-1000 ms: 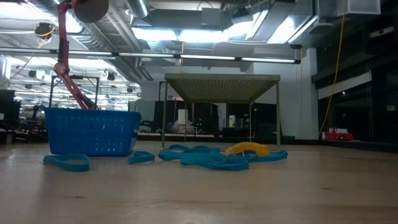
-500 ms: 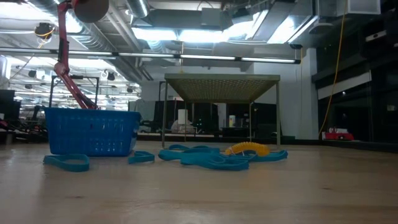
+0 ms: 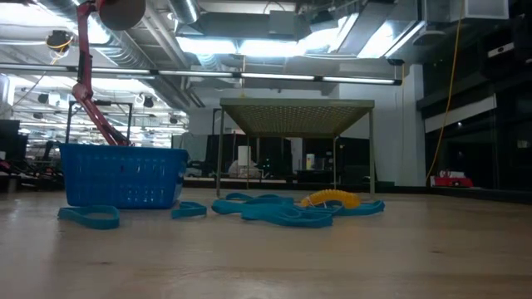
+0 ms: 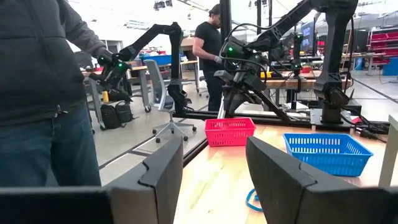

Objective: Pick & Place Office Desk Supplies
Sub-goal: Put the orange spring keychain into the red basket, then put the yellow spring keychain into the red basket

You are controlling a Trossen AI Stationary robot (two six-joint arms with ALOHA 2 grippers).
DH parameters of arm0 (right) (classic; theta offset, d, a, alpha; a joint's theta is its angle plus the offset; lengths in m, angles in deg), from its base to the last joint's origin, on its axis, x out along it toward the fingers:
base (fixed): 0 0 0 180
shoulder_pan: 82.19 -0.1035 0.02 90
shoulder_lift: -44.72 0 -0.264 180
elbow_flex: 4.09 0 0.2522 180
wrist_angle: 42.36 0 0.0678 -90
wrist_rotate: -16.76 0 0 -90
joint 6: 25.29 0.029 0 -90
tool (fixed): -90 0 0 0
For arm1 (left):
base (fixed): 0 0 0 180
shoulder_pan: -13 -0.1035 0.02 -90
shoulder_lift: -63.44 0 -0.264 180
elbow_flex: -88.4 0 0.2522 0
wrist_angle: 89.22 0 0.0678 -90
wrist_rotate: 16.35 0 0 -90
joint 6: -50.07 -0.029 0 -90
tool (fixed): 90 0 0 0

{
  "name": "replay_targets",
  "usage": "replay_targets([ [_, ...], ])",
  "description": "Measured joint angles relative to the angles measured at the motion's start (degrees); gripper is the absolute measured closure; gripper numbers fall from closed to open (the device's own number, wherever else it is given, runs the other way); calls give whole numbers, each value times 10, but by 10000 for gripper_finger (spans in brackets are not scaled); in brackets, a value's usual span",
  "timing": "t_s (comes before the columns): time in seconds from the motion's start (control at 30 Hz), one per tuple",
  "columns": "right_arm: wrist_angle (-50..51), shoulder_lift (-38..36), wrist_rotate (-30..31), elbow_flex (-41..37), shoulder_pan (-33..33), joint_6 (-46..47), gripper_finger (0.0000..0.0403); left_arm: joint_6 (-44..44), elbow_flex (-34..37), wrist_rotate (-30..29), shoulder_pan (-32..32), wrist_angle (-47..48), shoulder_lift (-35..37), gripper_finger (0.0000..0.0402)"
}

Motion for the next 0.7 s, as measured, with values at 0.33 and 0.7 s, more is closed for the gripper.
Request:
replay_targets([
  [0.33, -32, 0, 0, 0, 0, 5, 224, -35, 0, -186, -4, -67, 25, 252],
  [0.7, -290, 0, 8, 0, 0, -19, 224, -315, -24, -214, -182, -68, 129, 281],
])
